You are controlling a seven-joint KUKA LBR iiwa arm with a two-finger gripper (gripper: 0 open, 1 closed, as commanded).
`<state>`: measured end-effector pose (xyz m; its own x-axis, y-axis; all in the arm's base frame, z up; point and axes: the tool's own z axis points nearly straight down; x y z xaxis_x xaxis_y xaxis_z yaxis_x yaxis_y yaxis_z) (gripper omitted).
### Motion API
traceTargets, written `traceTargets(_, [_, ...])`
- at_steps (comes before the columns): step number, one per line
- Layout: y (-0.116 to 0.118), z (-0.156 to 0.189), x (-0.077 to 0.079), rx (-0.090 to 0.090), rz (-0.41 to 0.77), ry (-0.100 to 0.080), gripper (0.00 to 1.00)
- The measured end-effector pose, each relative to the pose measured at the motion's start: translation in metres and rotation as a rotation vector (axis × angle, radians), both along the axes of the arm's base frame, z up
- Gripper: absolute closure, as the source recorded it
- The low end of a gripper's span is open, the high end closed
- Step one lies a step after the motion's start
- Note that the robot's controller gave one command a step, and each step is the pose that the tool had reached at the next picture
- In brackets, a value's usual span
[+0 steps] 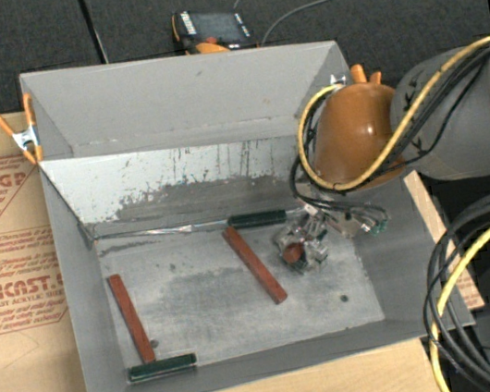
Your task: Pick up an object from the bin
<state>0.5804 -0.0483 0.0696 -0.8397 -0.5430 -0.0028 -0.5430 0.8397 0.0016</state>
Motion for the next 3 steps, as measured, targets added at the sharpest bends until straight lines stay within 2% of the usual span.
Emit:
traceTargets(1, [0.0, 0.0, 0.0, 0.0, 0.0, 0.0, 0.0])
traceTargets(2, [-0.057, 0.036, -0.008, -0.004, 0.441, -0.002, 0.0])
traceTargets(3, [-0.051, 0.002, 0.006, -0.003, 0.614, -0.008, 0.0])
